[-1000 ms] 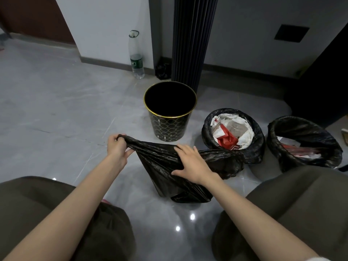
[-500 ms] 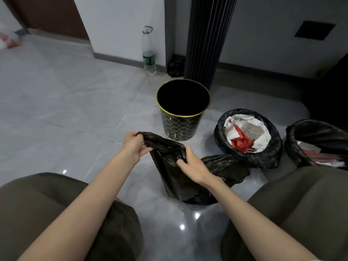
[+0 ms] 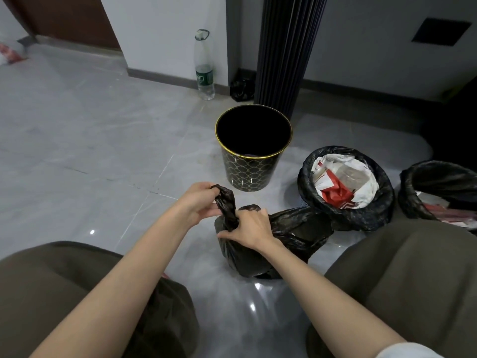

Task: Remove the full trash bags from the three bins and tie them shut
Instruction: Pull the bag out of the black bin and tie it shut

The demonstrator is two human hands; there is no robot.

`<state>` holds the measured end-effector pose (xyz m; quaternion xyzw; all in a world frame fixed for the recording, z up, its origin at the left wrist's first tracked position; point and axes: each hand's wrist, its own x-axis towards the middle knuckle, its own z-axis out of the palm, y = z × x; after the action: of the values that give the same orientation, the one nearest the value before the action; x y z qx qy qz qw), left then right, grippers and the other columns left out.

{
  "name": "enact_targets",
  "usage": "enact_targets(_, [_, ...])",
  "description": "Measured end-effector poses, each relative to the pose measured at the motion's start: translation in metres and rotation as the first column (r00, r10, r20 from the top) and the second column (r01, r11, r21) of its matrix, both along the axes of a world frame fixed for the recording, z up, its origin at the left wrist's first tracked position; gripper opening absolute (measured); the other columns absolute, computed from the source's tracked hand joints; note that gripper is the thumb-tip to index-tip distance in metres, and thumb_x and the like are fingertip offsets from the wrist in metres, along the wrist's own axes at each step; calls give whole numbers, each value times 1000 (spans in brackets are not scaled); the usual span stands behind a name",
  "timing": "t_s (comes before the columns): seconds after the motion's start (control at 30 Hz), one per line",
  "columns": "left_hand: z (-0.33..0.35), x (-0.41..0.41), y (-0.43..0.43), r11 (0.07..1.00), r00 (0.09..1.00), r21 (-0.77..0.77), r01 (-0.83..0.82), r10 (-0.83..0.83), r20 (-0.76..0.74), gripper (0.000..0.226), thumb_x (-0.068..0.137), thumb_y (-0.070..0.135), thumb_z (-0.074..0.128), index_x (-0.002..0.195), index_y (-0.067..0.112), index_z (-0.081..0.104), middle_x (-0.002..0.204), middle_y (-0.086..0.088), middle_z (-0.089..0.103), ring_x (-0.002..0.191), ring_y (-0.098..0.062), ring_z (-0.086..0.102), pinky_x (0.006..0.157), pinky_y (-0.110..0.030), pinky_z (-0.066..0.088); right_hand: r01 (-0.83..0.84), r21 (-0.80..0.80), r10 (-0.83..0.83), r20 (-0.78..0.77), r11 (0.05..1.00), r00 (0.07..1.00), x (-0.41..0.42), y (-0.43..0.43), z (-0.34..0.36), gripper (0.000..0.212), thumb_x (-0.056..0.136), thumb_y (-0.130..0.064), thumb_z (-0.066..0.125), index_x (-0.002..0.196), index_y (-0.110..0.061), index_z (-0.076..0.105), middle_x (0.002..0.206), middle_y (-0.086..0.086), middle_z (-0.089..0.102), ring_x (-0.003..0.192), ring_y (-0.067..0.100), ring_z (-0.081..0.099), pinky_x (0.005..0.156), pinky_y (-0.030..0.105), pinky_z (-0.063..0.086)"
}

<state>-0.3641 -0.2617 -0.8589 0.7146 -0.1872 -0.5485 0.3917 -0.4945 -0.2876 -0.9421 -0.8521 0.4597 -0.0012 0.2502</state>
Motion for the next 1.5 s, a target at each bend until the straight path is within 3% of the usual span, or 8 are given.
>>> enact_targets(0.43, [2, 5, 8, 952, 946, -52, -300, 291, -140, 28, 97, -3, 35, 76, 5, 51, 77, -5, 54, 71, -22, 59, 87, -38, 50, 70, -240, -78, -22, 968, 997, -29, 4, -30, 19, 95, -37, 43, 102, -24, 55, 93, -1, 69, 97, 26, 53, 82, 38, 24])
enact_targets(0.6, [0, 6, 14, 1000, 972, -28, 13, -6, 235, 30, 94, -2, 30, 79, 13, 51, 89, -6, 63, 82, -22, 61, 72, -29, 47, -59, -216, 33, -125, 975, 992, -34, 7, -28, 18, 98, -28, 42, 106, -17, 53, 96, 4, 67, 99, 27, 51, 85, 39, 26])
enact_targets(0.77, [8, -11, 21, 813, 377, 191, 550, -446, 812, 62, 81, -5, 38, 139, 17, 35, 153, -1, 22, 144, -21, 14, 117, -48, 6, -96, -240, 39, -232, 966, 972, -34, 10, -29, 12, 92, -13, 45, 103, -13, 50, 93, 7, 68, 99, 28, 52, 85, 39, 26])
enact_targets(0.87, [-3, -26, 33, 576, -130, 441, 689, -500, 856, 73, 88, 8, 46, 150, 16, 7, 159, 1, 3, 147, -19, -8, 111, -54, -18, -124, -269, 53, -255, 955, 966, -31, 12, -30, 14, 92, -13, 48, 105, -13, 51, 93, 6, 69, 100, 27, 53, 86, 39, 27])
enact_targets(0.97, [-31, -33, 40, 436, -328, 649, 623, -607, 724, 72, 97, 30, 44, 150, 7, 0, 155, -11, 20, 147, -26, 7, 114, -58, -11, -146, -281, 72, -260, 949, 963, -31, 16, -31, 15, 91, -12, 50, 105, -13, 51, 93, 5, 69, 99, 26, 53, 86, 38, 27])
enact_targets(1.27, [-49, -39, 28, 603, 319, 378, 703, -742, 589, 24, 94, 14, 42, 83, 7, 62, 89, -16, 63, 79, -26, 59, 67, -29, 43, -84, -181, 80, -27, 980, 996, -47, 17, -33, 19, 93, -35, 50, 102, -20, 54, 100, 1, 68, 102, 25, 50, 78, 36, 18])
enact_targets(1.4, [-39, -45, 26, 894, 908, 187, 408, -419, 21, 33, 97, 17, 38, 67, 14, 52, 47, 2, 32, 33, -7, 25, 30, -16, 17, 18, -102, -9, 86, 995, 996, -54, 15, -36, 25, 91, -50, 48, 98, -30, 60, 99, -5, 66, 101, 19, 49, 73, 32, 12])
enact_targets(1.5, [-48, -38, 26, 975, 840, 208, -78, 177, -513, 36, 101, 21, 32, 79, 9, 57, 32, 8, 22, 21, -3, 17, 24, -13, 10, 16, -100, -8, 85, 995, 996, -54, 14, -34, 27, 94, -50, 43, 96, -28, 60, 95, -6, 65, 98, 18, 49, 73, 32, 13])
